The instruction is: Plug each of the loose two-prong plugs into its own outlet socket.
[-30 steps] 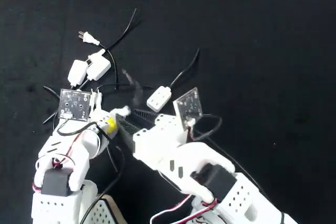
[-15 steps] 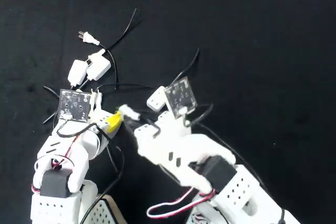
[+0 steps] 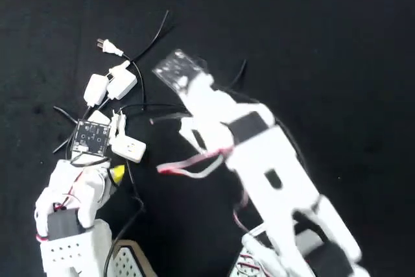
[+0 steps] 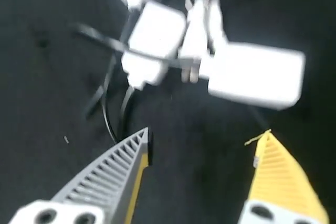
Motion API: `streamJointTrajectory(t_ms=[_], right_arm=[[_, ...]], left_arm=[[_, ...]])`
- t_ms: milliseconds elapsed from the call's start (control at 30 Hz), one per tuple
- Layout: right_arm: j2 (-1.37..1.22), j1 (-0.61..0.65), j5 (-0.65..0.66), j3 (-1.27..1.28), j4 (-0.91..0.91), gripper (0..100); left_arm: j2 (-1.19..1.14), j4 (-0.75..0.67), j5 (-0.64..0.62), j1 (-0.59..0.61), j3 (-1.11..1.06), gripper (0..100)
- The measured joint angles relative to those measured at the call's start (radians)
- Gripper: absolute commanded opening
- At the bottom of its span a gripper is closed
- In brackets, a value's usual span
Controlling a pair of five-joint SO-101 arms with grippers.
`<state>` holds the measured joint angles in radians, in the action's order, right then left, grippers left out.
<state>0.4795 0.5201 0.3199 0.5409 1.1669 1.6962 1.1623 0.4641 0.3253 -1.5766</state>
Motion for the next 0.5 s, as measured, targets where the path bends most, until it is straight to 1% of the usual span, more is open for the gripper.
streamJointTrajectory(t_ms=[133,200,333,500], right_arm=[[-0.218,-0.002,0.101,-0.092,0.021,1.1],[-0.285,-0.002,0.135,-0.110,0.021,1.1],[-0.342,-0.002,0.186,-0.115,0.021,1.1],[-0.348,-0.005,0.189,-0.109,-0.054,1.1]], left_arm=[[0.000,-0.023,0.052,0.017,-0.043,32],[0.002,-0.031,0.078,0.017,-0.063,32],[0.002,-0.034,0.138,0.017,-0.097,32],[0.003,-0.034,0.160,0.017,-0.100,32]])
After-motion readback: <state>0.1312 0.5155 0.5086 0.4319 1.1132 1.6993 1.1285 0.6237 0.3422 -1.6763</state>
